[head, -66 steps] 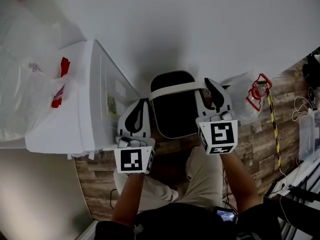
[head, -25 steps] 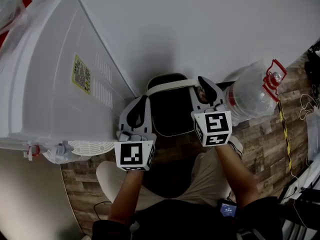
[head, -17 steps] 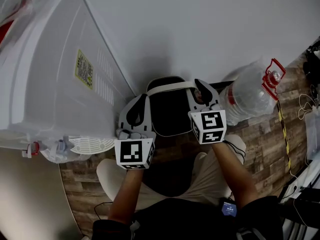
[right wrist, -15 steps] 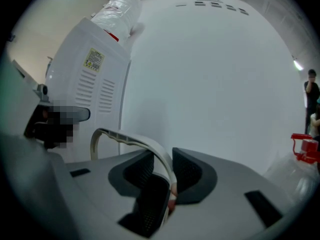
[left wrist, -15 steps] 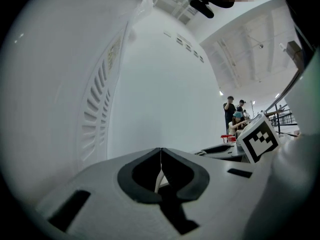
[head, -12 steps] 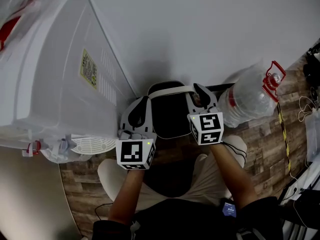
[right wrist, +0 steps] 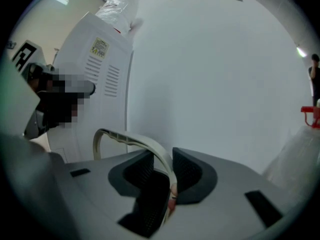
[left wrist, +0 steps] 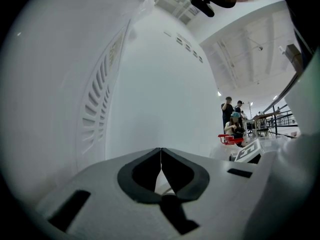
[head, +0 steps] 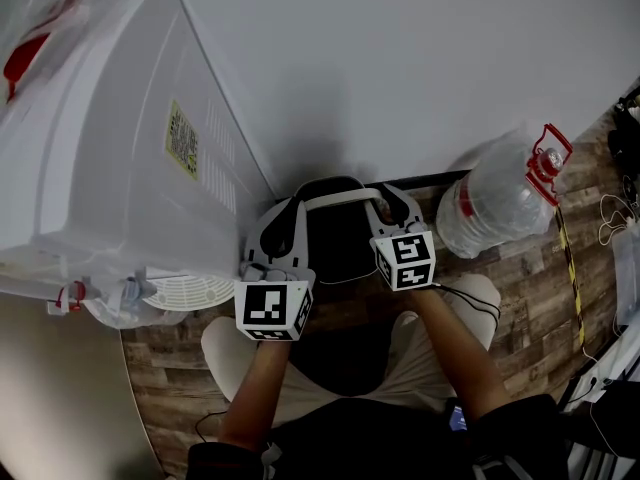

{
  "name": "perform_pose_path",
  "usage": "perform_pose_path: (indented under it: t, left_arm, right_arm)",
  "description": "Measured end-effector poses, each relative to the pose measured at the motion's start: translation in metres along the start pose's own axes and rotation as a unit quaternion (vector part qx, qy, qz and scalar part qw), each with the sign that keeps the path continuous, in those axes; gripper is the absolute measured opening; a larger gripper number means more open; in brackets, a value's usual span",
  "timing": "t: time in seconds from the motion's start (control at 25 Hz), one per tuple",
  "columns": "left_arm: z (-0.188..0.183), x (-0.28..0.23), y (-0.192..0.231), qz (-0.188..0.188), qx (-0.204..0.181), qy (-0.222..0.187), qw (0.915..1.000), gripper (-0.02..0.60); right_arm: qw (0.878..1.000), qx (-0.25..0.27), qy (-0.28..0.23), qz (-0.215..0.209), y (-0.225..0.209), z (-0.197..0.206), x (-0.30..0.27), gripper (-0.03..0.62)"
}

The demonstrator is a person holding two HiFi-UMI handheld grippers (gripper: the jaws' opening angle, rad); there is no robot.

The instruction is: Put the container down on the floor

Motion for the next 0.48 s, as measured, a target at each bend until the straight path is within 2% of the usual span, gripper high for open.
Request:
perform_pose_path:
  t: [0.48]
  left_arm:
    - [0.000,0.002,-0.001,0.000,-0.006,0.004,1.0000,0.020]
  right_arm:
    - [0.999,-0.017,0.048,-0.004,-0.001,0.044,-0.015,0.120]
Point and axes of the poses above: the fingertips, and each gripper's own axes: x backward along the fingers, y to its left, z out of its underside, the point moved 9 cm from there along x, backward along the fingers, and after that the axes turned 10 degrees about z, right-handed, at the moved point
